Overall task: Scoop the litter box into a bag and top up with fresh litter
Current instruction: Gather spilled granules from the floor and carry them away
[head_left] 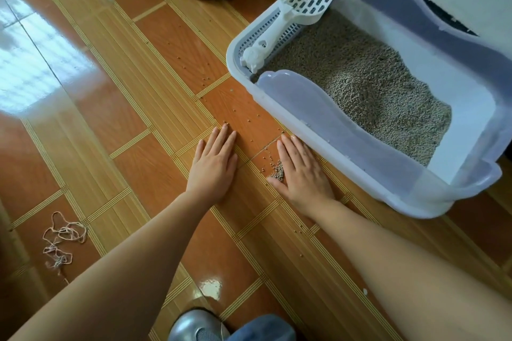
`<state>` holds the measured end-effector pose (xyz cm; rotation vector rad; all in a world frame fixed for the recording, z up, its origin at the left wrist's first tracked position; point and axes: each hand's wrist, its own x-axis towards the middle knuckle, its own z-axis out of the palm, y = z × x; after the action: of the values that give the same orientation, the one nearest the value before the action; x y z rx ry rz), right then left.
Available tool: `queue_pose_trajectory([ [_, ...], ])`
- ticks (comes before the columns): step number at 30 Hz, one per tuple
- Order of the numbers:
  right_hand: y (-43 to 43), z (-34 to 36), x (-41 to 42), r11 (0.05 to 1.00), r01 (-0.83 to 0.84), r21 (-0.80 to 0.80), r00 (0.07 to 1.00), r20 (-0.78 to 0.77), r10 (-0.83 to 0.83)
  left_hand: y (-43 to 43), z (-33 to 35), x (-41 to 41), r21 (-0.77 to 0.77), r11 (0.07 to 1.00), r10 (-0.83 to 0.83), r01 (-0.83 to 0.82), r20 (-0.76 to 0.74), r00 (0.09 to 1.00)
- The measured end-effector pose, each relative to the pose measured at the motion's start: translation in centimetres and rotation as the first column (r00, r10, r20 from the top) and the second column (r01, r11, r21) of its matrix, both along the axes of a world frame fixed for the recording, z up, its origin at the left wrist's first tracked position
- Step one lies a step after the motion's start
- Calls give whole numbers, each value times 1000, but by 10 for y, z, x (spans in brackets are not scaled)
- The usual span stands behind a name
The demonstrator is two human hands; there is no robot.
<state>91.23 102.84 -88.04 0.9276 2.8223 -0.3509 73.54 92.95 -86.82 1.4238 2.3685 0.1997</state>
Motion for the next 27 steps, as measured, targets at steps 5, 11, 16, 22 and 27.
queue_pose_trajectory([
  [5,11,-2,-11,1000,-22,-17,999,-43,21,-3,-4,-1,35,999,-11,12,-17,1000],
  [11,10,-2,-11,999,-5,-48,996,-94,1,-3,-8,2,89,996,19,-16,-27,999],
  [16,-4,-3,-1,993,80,-90,982,-161,-94,-2,-7,-1,112,994,8,-3,-46,999],
  [22,-12,-2,-15,980,164,-109,973,-146,-179,3,-6,-24,173,983,81,-67,-76,994],
  [27,-15,-5,-37,978,163,-132,967,-175,-185,25,-2,-56,141,967,214,-214,17,977],
])
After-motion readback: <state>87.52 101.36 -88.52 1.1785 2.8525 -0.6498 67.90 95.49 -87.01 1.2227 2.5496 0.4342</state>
